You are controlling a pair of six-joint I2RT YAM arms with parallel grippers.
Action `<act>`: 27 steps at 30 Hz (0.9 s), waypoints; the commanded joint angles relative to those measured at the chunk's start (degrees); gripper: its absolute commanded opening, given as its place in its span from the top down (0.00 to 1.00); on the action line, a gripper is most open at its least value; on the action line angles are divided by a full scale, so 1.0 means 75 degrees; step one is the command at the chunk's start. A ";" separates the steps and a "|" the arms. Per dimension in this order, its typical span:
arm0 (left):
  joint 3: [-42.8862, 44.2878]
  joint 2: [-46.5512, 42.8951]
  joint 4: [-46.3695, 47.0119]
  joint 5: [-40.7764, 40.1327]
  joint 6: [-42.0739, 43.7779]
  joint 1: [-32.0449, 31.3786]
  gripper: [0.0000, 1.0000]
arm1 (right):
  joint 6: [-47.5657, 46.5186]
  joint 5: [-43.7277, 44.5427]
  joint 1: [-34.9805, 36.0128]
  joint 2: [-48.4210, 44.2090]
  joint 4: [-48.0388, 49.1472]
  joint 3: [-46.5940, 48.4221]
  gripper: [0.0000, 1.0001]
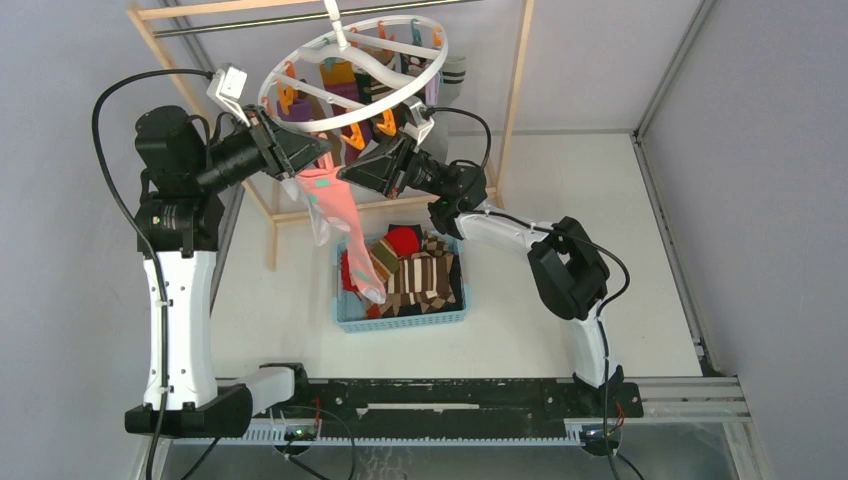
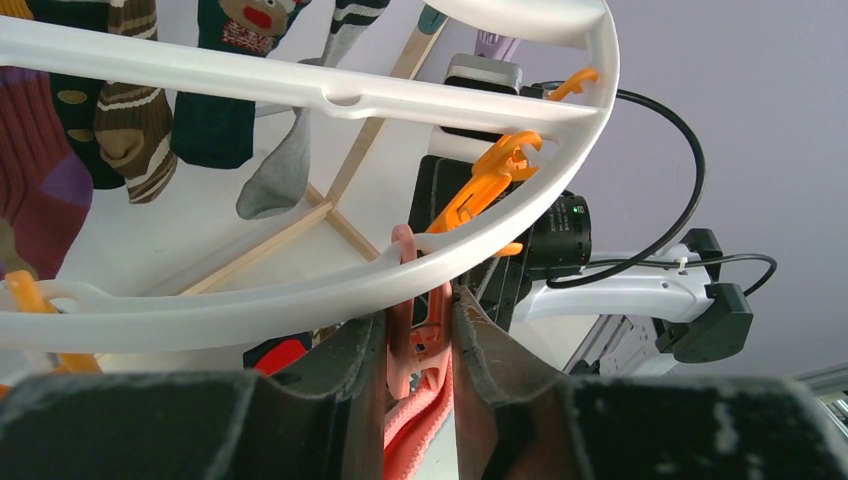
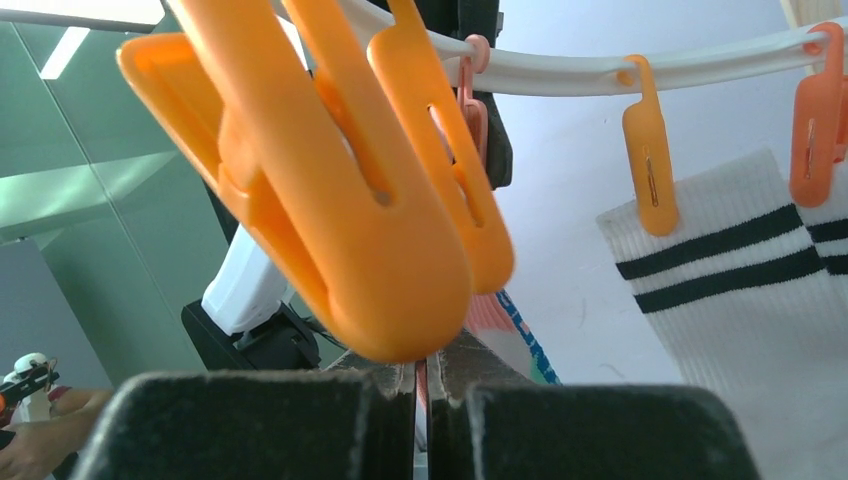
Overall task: Clip the socks to the hanger
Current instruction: Clamp the sock onto the hanger.
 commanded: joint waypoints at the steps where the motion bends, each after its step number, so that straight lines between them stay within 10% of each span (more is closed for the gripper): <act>1: 0.0367 -0.0017 -0.0046 0.0556 -0.0102 -0.0004 0.95 | 0.0168 0.0287 -0.0069 0.0047 0.0480 0.0352 1.00; 27: 0.0415 0.0003 -0.0041 0.0792 -0.0151 -0.0004 0.97 | 0.0280 0.0306 -0.0215 0.0090 0.0480 0.0306 1.00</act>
